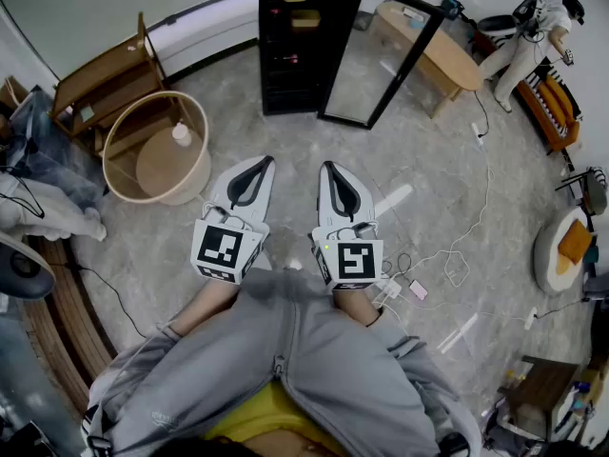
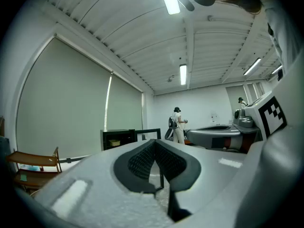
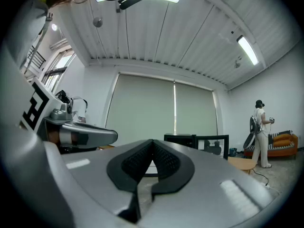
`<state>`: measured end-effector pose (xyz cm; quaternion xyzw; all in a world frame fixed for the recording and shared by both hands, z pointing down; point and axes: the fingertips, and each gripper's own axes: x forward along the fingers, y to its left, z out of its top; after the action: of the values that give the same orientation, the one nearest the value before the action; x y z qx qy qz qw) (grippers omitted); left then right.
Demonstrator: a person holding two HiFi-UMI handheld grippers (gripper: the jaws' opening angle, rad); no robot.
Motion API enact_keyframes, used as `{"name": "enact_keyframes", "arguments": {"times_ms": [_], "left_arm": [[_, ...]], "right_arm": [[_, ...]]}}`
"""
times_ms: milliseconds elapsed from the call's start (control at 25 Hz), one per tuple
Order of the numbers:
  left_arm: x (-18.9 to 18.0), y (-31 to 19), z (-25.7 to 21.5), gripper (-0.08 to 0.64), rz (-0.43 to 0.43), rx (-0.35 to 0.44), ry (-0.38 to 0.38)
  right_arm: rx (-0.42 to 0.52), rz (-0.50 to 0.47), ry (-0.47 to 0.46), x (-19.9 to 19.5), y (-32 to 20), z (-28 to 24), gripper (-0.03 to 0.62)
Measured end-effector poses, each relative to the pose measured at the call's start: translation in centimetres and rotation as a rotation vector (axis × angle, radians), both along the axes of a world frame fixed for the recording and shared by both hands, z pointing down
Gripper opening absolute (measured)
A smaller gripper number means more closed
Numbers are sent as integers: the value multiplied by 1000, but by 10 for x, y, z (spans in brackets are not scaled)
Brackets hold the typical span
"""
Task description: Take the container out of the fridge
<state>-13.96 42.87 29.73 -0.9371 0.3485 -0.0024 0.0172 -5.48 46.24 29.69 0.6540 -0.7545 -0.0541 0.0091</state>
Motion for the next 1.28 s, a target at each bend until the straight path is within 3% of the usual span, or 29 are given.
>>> {"name": "enact_keyframes", "arguments": {"times_ms": [400,560,640,1000,1280], "left_arm": [[16,-73,12,5,22,-5,36],[25,-129,12,5,45,-2,45],[29,-160,11,5,57,-5,41],[37,-308,14,5,100,-4,17],[44,-384,18,5,126,-11,17]], "right_arm": [[1,-12,-22,14,-69,14,0],[-7,-31,-23,16,-124,17,2],[-15,-22,-26,19,-156,17,47],[-32,19,-54,28,-299,20,95],[-49,32,-92,35,-377,28,124]]}}
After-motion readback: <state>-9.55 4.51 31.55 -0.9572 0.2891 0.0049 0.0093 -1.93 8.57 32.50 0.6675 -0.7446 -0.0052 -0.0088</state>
